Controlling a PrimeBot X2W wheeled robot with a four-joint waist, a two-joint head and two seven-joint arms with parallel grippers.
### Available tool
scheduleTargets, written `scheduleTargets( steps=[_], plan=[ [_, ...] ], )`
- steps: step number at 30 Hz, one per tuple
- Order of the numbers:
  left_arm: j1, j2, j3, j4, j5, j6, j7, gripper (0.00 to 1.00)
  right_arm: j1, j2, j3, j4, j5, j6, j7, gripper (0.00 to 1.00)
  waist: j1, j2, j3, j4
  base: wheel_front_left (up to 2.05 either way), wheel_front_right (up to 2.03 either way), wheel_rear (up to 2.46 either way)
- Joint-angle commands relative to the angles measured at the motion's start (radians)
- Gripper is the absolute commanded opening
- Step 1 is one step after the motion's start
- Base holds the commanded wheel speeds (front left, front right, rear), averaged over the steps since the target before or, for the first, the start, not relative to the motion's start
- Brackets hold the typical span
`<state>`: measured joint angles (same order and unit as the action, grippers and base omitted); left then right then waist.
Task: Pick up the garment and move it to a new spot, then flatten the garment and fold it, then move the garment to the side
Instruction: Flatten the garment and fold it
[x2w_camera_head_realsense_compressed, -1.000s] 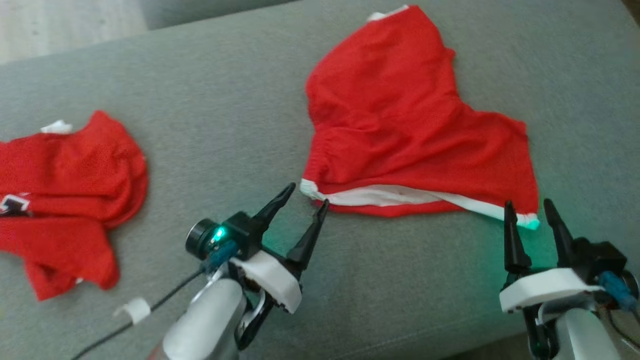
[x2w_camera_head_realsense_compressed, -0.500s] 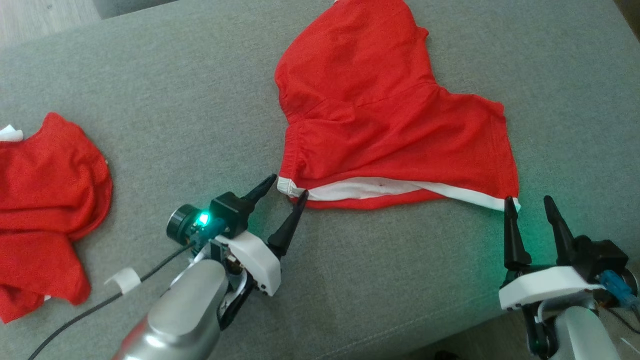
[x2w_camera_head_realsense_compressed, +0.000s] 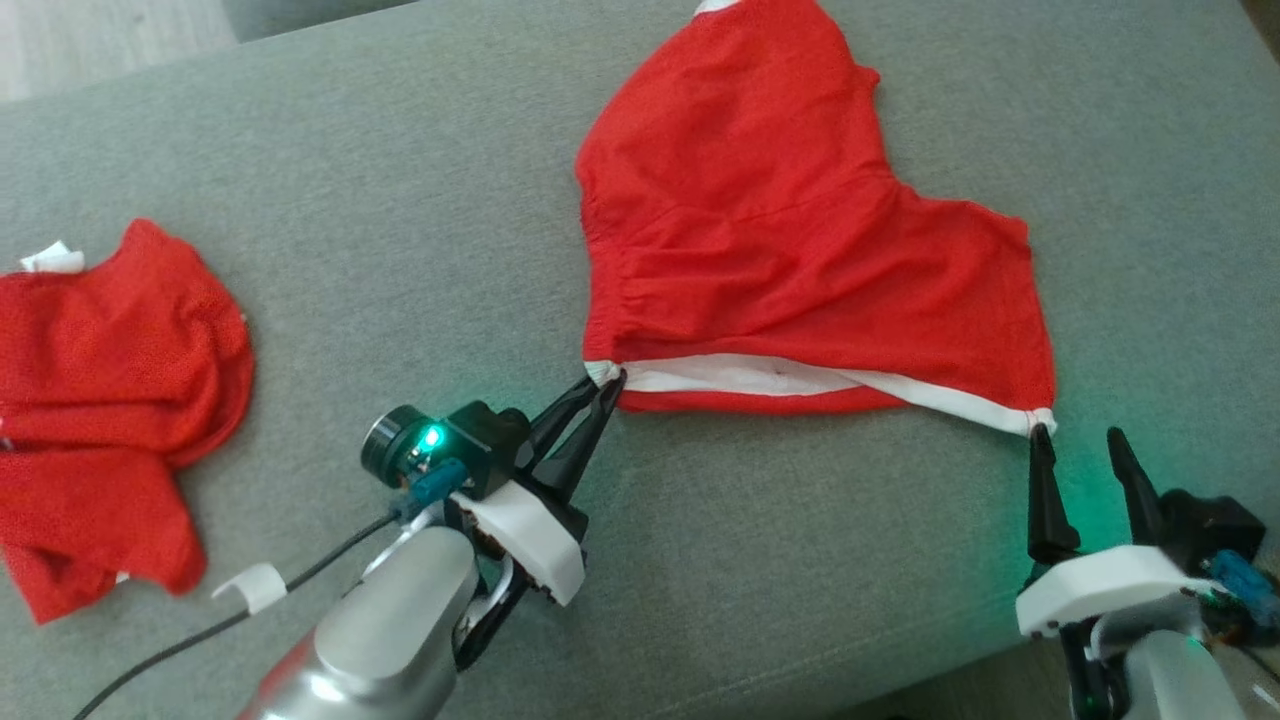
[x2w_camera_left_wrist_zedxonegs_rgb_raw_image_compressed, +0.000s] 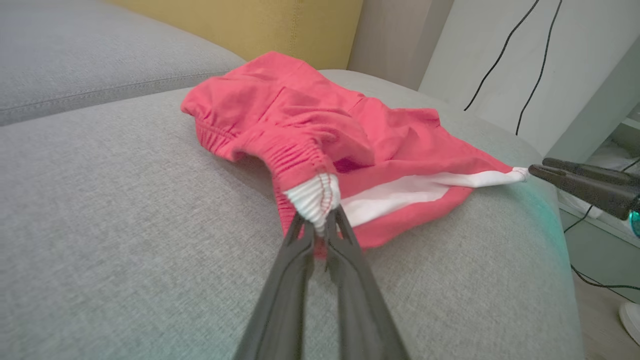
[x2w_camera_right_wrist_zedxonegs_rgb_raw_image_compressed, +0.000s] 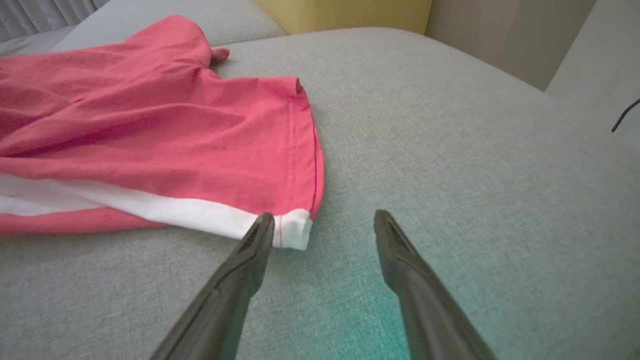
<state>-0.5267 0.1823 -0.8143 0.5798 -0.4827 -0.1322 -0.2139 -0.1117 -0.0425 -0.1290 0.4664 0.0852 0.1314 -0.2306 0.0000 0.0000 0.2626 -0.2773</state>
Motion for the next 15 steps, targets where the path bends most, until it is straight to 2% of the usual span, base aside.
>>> scheduleTargets(
  steps=[1, 15],
  plan=[
    [-0.015, 0.015, 0.015, -0.033, 0.009, 0.002, -0.016, 0.0, -0.018, -0.008, 0.011, -0.007, 0.007, -0.001, 0.003, 1.0, 0.0, 0.0, -0.003, 0.011, 0.0, 0.0, 0.0],
    [-0.007, 0.004, -0.004, -0.047, 0.009, 0.005, -0.029, 0.0, -0.062, -0.008, 0.061, 0.062, 0.009, -0.001, 0.024, 1.0, 0.0, 0.0, -0.01, 0.043, 0.0, 0.0, 0.0]
  ],
)
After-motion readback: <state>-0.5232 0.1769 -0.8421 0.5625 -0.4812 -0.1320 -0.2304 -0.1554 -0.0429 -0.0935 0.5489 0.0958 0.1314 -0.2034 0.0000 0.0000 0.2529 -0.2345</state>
